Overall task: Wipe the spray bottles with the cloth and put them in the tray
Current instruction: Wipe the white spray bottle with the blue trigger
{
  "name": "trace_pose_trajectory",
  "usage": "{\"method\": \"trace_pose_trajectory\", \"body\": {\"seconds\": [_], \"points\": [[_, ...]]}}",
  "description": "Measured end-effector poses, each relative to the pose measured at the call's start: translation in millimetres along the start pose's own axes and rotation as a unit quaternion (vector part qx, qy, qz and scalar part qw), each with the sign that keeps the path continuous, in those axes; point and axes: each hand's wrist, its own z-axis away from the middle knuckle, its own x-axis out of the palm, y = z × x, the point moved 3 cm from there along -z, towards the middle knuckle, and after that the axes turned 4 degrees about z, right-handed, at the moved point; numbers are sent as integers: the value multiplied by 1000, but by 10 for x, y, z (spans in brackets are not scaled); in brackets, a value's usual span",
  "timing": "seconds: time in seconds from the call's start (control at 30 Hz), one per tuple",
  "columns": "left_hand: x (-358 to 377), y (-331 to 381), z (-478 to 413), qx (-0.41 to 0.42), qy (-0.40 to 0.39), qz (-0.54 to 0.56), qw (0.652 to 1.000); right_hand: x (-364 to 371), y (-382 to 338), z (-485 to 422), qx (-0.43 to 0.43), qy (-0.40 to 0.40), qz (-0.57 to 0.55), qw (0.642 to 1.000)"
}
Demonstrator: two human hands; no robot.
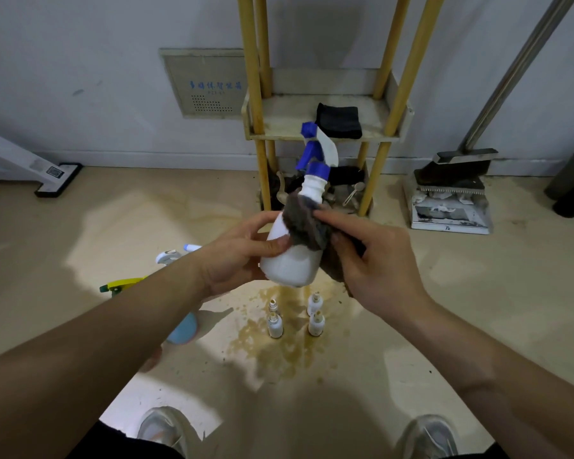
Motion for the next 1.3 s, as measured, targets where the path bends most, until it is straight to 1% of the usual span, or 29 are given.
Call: {"method": "trace_pose_trajectory", "body": {"seconds": [0.07,0.13,0.2,0.27,0.37,0.43,0.57,0.63,0.77,0.87,0.97,1.03,1.1,1.23,1.3], "points": [[60,-19,3,-15,-3,-19,1000,-127,38,-94,39,81,-3,996],[166,-45,9,-28,-15,-23,999,-243,79,-204,57,148,-9,987],[255,-55,5,-33,-31,-15,999,-279,94,-267,53,169,8,984],[301,-28,-14,-23,-37,4,999,-212,94,-254,44,154,20,987],[281,20,-43,0,-17,29,999,-78,70,-168,46,113,-9,993],[262,20,-50,9,-1,31,999,-49,75,-120,47,100,-25,994],[217,62,-51,39,59,63,996,46,24,51,21,65,-17,998],[165,100,-44,50,84,58,994,143,-26,159,17,48,-30,998],[150,116,-35,48,96,57,993,203,-19,208,55,43,-84,994],[185,123,-26,46,89,58,993,204,42,142,131,40,-153,979],[275,118,0,44,110,26,993,169,147,15,200,59,-213,955],[371,96,16,47,128,-14,991,128,199,-78,215,66,-226,948],[453,74,14,57,148,-58,986,102,189,-142,202,65,-221,952],[520,77,5,93,213,-131,964,162,96,-164,161,46,-228,959],[533,84,0,80,214,-128,965,182,93,-168,167,49,-244,954]]}}
